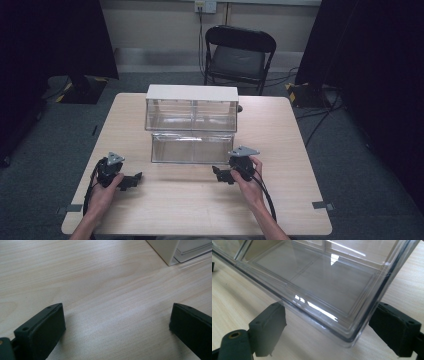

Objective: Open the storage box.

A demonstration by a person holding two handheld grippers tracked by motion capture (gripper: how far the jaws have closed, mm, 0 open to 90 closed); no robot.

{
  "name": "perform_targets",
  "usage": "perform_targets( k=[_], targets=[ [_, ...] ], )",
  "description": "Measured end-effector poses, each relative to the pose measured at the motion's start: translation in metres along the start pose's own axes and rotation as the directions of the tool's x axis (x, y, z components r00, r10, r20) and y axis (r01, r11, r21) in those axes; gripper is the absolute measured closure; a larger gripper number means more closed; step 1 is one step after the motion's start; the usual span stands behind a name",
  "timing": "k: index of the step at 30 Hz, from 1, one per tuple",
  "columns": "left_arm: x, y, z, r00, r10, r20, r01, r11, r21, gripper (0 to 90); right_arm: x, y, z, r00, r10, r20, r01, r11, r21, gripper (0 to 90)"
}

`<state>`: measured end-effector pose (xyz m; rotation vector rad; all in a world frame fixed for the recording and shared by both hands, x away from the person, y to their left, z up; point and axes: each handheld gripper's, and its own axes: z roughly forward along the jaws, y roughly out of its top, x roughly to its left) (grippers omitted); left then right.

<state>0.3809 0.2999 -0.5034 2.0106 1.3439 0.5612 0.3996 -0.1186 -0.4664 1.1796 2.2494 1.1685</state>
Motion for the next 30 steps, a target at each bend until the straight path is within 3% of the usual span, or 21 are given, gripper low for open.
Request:
perform_targets(
  k=[9, 30],
  targets=[
    [0.0, 0.0, 0.0001, 1.0, 0.0, 0.001, 0.0, 1.0, 0.0, 0.0, -0.002, 0.0001, 0.0066, 0.9995, 0.03, -0.005, -0.03, 1.0, -0.003, 9.1],
    [0.0006, 0.0003, 0.0005, 1.0, 0.003, 0.007, -0.003, 1.0, -0.001, 0.0, 0.0052, 0.0043, 0.002, 0.9997, 0.024, 0.011, -0.024, 0.999, -0.025, 4.3]
  ],
)
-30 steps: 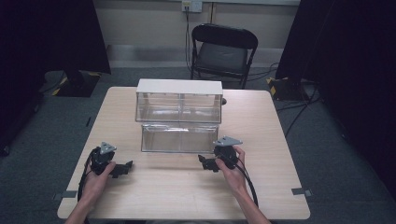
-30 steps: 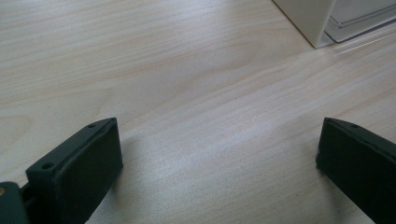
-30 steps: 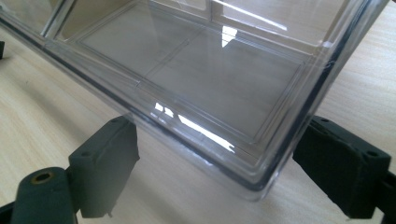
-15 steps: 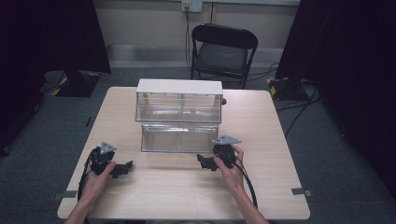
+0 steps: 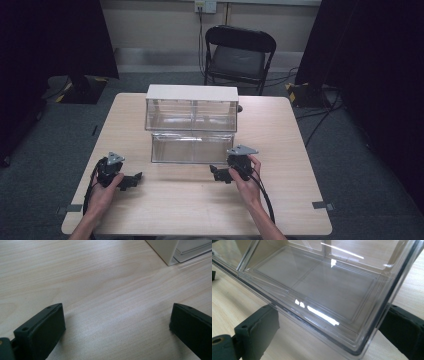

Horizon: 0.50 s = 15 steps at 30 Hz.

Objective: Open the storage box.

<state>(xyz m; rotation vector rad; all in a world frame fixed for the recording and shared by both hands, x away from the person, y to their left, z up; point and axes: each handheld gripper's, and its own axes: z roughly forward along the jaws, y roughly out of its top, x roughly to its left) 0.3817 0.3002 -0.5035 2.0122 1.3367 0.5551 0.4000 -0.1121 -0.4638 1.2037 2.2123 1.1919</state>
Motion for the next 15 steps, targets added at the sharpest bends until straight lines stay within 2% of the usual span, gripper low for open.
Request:
perform_targets(
  k=[15],
  targets=[
    [0.0, 0.0, 0.0, 1.0, 0.0, 0.0, 0.0, 1.0, 0.0, 0.0, 0.0013, -0.0002, -0.0029, 1.0, 0.003, -0.001, -0.003, 1.0, -0.002, 4.6]
  ],
)
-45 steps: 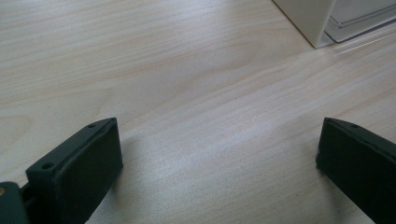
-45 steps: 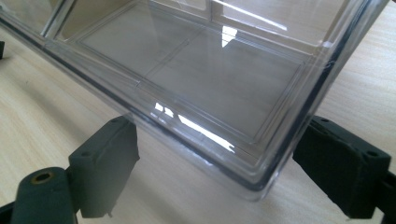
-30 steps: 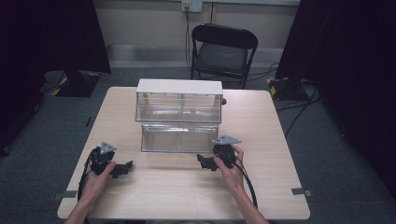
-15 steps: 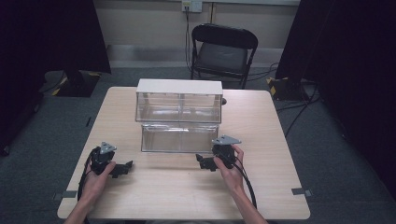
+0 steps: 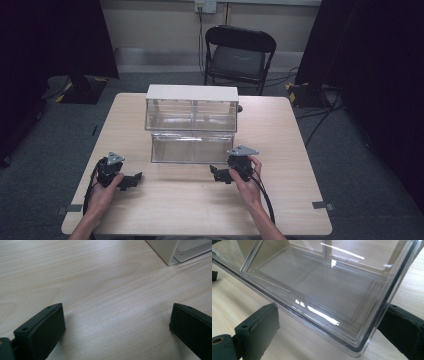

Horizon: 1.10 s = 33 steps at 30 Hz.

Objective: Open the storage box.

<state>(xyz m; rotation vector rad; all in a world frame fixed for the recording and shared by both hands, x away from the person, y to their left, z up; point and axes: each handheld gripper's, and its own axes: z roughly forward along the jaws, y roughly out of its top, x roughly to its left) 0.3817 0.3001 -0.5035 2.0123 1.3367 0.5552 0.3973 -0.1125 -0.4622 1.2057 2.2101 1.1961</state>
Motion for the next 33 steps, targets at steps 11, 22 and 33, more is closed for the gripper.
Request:
perform_targets(
  k=[11, 22, 33],
  targets=[
    [0.0, 0.0, 0.0, 1.0, 0.0, 0.0, 0.0, 1.0, 0.0, 0.0, 0.001, -0.0004, -0.0024, 0.9998, -0.016, 0.007, 0.016, 1.0, -0.006, 6.7],
    [0.0, 0.0, 0.0, 1.0, 0.0, 0.0, 0.0, 1.0, 0.0, 0.0, 0.0009, -0.0016, -0.0044, 0.9999, -0.013, 0.011, 0.013, 1.0, -0.011, 9.3],
    [0.0, 0.0, 0.0, 1.0, 0.0, 0.0, 0.0, 1.0, 0.0, 0.0, 0.001, -0.0001, -0.0092, 0.9999, -0.01, -0.003, 0.01, 1.0, -0.012, 9.0]
  ],
)
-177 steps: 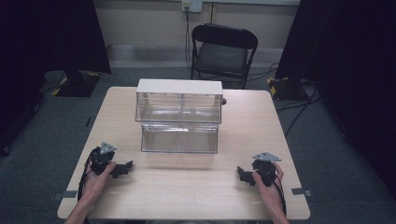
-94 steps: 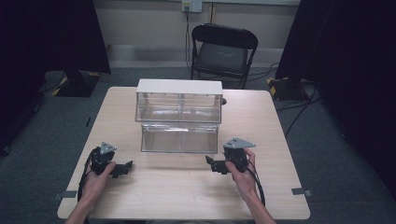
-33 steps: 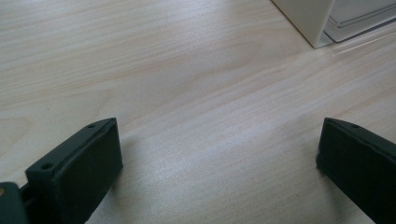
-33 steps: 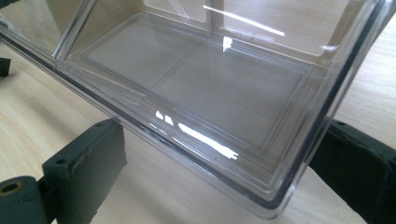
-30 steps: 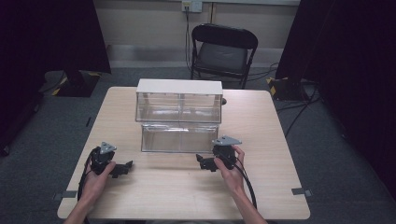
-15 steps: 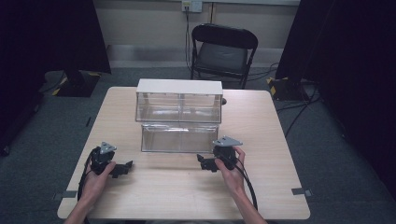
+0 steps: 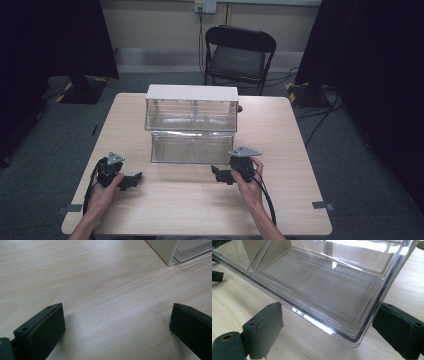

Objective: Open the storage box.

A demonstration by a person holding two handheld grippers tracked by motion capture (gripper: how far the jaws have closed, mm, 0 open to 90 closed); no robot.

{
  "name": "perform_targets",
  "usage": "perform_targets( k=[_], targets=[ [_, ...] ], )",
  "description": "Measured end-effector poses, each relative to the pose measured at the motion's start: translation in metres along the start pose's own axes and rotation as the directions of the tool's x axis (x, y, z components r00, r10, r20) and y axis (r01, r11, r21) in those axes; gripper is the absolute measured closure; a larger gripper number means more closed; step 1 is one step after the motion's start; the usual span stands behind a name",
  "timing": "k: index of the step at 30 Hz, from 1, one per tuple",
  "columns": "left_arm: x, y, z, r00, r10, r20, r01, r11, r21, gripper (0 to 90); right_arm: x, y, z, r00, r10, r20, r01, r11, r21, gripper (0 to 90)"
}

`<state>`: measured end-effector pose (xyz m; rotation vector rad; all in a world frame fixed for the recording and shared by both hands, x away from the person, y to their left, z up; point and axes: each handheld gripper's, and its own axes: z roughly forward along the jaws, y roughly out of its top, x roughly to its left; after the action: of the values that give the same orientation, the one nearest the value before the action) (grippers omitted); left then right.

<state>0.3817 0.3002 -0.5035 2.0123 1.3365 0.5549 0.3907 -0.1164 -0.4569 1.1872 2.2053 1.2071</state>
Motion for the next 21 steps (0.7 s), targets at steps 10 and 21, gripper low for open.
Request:
perform_targets(
  k=[10, 21],
  targets=[
    [0.0001, 0.0, 0.0, 1.0, 0.001, 0.0, -0.001, 1.0, 0.0, 0.0, 0.0007, 0.0007, -0.0004, 1.0, 0.005, 0.004, -0.005, 1.0, -0.007, 9.2],
    [0.0, 0.0, 0.0, 1.0, 0.0, 0.0, 0.0, 1.0, 0.0, 0.0, 0.0017, 0.0027, -0.0032, 0.9999, 0.007, 0.008, -0.006, 1.0, -0.022, 8.9]
  ],
)
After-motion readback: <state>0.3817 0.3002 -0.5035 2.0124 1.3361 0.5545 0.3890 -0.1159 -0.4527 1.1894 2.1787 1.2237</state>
